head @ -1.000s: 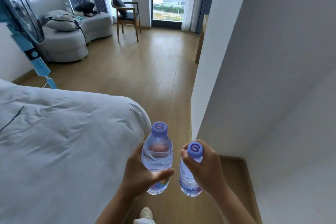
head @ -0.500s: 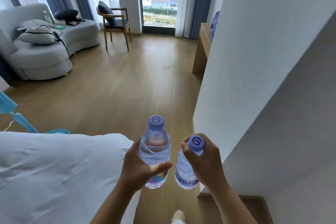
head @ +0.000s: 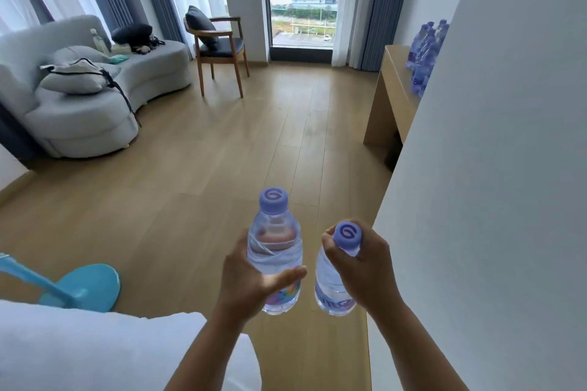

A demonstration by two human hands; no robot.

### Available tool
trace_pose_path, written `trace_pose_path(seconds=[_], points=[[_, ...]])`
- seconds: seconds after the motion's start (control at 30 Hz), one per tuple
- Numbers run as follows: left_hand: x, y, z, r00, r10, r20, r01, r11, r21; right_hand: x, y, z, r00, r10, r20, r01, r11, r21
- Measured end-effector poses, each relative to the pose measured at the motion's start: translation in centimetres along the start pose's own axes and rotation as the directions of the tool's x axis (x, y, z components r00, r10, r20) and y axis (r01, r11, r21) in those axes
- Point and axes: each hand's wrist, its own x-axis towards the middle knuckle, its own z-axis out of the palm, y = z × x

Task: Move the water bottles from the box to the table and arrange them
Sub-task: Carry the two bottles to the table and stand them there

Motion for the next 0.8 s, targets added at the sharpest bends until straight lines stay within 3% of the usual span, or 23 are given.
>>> trace_pose_path(seconds=[0.17,0.37,0.6,0.8], points=[[9.5,-1.3,1.5,1.0,-0.01,-0.011,0.01,1.0,0.002,8.7,3.3,2.0,0.999,0.04,-0.019,-0.039,0.999,0.035],[24.6,-3.6,3.8,1.0,-0.03,0.009,0.03,0.999,-0.014,21.0,8.3,5.5,0.997,0.045,-0.061,-0.048,0.998,-0.04],[45.0,-3.4,6.6,0.99,-0.007,0.14,0.013,0.999,-0.042,38.3,12.0,9.0,0.982,0.068,-0.174,-0.085,0.992,-0.091],[57.7,-4.2,9.8,0.975,-0.004,0.224,0.013,0.999,-0.039,49.5,15.9,10.8,0.952,0.174,-0.252,-0.186,0.982,-0.026]])
